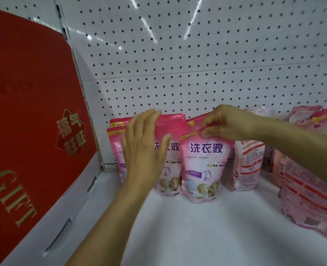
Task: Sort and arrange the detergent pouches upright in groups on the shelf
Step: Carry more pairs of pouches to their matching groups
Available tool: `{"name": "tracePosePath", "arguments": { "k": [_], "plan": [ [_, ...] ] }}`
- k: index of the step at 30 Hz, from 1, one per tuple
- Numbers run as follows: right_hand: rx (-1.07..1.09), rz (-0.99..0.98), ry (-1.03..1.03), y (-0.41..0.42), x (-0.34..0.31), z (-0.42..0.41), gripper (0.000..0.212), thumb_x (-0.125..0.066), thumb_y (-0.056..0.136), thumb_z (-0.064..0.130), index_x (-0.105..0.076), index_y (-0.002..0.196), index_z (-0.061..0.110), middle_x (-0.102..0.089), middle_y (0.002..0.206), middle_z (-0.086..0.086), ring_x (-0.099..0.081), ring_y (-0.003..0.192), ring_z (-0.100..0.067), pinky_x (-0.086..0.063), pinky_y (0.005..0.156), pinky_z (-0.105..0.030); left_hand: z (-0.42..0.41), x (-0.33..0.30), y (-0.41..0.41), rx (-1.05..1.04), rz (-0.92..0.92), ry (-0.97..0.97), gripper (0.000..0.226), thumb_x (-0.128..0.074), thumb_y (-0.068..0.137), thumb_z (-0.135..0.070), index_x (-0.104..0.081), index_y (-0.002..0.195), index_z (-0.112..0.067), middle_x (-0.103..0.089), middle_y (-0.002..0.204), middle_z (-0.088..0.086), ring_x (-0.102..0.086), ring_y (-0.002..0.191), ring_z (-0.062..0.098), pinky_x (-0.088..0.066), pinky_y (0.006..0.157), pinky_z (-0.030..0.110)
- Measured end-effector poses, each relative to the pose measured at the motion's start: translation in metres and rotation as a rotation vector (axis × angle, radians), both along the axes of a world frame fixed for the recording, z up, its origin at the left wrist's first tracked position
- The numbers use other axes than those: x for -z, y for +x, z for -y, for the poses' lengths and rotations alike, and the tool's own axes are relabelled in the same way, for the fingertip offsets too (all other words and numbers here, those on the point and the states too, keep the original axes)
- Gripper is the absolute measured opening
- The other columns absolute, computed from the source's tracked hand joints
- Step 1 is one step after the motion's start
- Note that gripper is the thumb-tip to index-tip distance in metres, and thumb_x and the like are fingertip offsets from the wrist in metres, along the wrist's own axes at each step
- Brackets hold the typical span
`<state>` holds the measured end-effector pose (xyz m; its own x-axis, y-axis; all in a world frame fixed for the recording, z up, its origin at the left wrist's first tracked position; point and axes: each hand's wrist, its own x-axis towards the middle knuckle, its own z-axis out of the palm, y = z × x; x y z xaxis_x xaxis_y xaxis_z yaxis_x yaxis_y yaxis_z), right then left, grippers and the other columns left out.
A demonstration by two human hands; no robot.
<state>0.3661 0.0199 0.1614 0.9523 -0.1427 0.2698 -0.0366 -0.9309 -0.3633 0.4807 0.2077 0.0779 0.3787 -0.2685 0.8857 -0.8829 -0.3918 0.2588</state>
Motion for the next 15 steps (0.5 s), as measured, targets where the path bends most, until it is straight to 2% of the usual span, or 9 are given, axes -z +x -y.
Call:
{"name": "tracePosePath", "arguments": {
  "k": [2,4,6,8,11,13,15],
  "plan": [
    [0.046,-0.013,-0.072,0.006,-0.001,0.005,0.024,-0.07,0.087,0.026,-0.067,0.067,0.039,-0.072,0.075,0.011,-0.066,0.071,-0.01,-0.052,0.069,-0.027,0.003,-0.015,0.017,-0.097,0.008,0.254,0.052,-0.057,0.094,-0.043,-0.048,0.141,-0.024,-0.058,0.137,-0.003,-0.037,0.138,0.02,-0.007,0.12,0.046],
    [0.084,-0.039,-0.151,0.011,-0.003,0.011,0.017,-0.069,0.087,0.031,-0.069,0.073,0.041,-0.071,0.077,0.017,-0.066,0.077,-0.008,-0.054,0.078,-0.032,0.007,-0.025,0.025,-0.107,-0.071,0.407,0.039,-0.054,0.097,-0.043,-0.057,0.132,-0.027,-0.066,0.123,-0.007,-0.048,0.128,0.019,-0.002,0.121,0.05],
    [0.107,-0.052,-0.185,0.014,-0.003,0.015,0.007,-0.069,0.087,0.033,-0.075,0.089,0.036,-0.07,0.081,0.019,-0.065,0.082,-0.01,-0.054,0.083,-0.037,0.01,-0.034,0.028,-0.038,-0.17,0.412,0.024,-0.052,0.099,-0.036,-0.065,0.118,-0.028,-0.068,0.107,-0.012,-0.055,0.115,0.019,-0.008,0.12,0.05],
    [0.137,-0.047,-0.2,0.015,-0.004,0.018,0.013,-0.069,0.087,0.033,-0.075,0.099,0.033,-0.07,0.086,0.019,-0.065,0.087,-0.011,-0.053,0.084,-0.037,0.012,-0.036,0.031,0.005,-0.206,0.38,0.019,-0.052,0.1,-0.03,-0.067,0.109,-0.027,-0.063,0.094,-0.015,-0.055,0.108,0.019,-0.016,0.117,0.05],
    [0.18,-0.016,-0.237,0.015,-0.004,0.021,0.018,-0.067,0.088,0.034,-0.074,0.105,0.033,-0.072,0.097,0.015,-0.064,0.09,-0.012,-0.052,0.082,-0.033,0.014,-0.032,0.035,0.008,-0.185,0.354,0.016,-0.053,0.099,-0.028,-0.069,0.104,-0.028,-0.063,0.088,-0.015,-0.057,0.101,0.019,-0.022,0.113,0.051],
    [0.216,0.0,-0.264,0.016,-0.001,0.023,0.018,-0.066,0.089,0.035,-0.073,0.106,0.034,-0.069,0.092,0.015,-0.062,0.087,-0.013,-0.047,0.074,-0.029,0.014,-0.029,0.037,0.007,-0.179,0.344,0.015,-0.054,0.099,-0.028,-0.069,0.102,-0.028,-0.063,0.085,-0.014,-0.057,0.098,0.02,-0.024,0.111,0.052],
    [0.238,0.023,-0.286,0.017,0.005,0.023,0.014,-0.065,0.089,0.035,-0.073,0.101,0.032,-0.063,0.079,0.017,-0.061,0.081,-0.015,-0.04,0.066,-0.026,0.013,-0.029,0.037,-0.004,-0.175,0.326,0.015,-0.054,0.099,-0.029,-0.069,0.101,-0.029,-0.063,0.083,-0.013,-0.058,0.097,0.02,-0.023,0.112,0.052]
  ]
}}
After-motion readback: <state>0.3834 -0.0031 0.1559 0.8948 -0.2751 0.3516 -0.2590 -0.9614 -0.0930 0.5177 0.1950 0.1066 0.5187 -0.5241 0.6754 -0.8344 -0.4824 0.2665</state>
